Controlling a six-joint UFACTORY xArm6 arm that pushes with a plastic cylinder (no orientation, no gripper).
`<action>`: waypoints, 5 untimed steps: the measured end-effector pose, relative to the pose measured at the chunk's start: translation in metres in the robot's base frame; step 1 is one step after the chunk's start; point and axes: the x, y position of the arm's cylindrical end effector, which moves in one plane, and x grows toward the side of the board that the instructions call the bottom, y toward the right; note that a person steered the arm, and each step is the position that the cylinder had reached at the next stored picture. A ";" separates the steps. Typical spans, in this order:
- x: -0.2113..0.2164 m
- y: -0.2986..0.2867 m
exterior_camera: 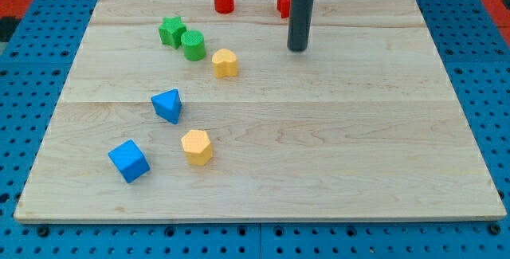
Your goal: Push the heart parallel to the green circle
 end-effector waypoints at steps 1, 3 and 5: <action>0.053 -0.043; 0.022 -0.102; 0.006 -0.144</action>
